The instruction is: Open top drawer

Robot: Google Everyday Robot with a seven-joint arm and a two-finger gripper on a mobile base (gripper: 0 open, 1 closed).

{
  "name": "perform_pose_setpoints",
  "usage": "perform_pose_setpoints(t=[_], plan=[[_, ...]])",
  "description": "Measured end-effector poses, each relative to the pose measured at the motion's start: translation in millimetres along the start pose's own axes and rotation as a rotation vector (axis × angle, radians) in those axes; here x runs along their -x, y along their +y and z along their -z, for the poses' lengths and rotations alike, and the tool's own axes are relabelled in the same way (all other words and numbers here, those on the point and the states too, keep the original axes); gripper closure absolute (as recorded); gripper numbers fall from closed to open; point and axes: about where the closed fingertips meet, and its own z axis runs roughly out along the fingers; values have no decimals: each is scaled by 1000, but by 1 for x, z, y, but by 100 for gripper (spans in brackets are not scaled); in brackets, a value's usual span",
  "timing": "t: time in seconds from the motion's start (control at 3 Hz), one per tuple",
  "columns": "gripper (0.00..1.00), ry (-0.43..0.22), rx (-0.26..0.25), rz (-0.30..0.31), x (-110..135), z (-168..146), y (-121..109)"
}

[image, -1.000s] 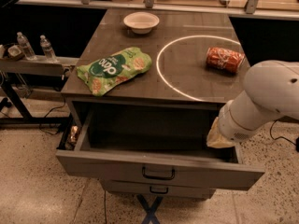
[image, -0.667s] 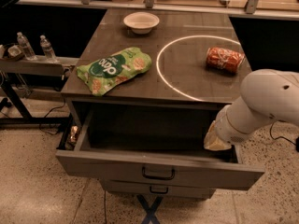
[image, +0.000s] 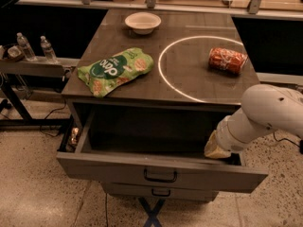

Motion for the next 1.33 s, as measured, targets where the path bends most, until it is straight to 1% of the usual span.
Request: perform_pose_setpoints(t=[0.33, 0.67, 1.0, 1.33], plan=[[100, -2, 10, -16, -13, 5, 12], [100, 1, 28, -10, -17, 14, 34], [100, 20, 66, 2, -21, 15, 60], [100, 23, 71, 3, -21, 18, 63]])
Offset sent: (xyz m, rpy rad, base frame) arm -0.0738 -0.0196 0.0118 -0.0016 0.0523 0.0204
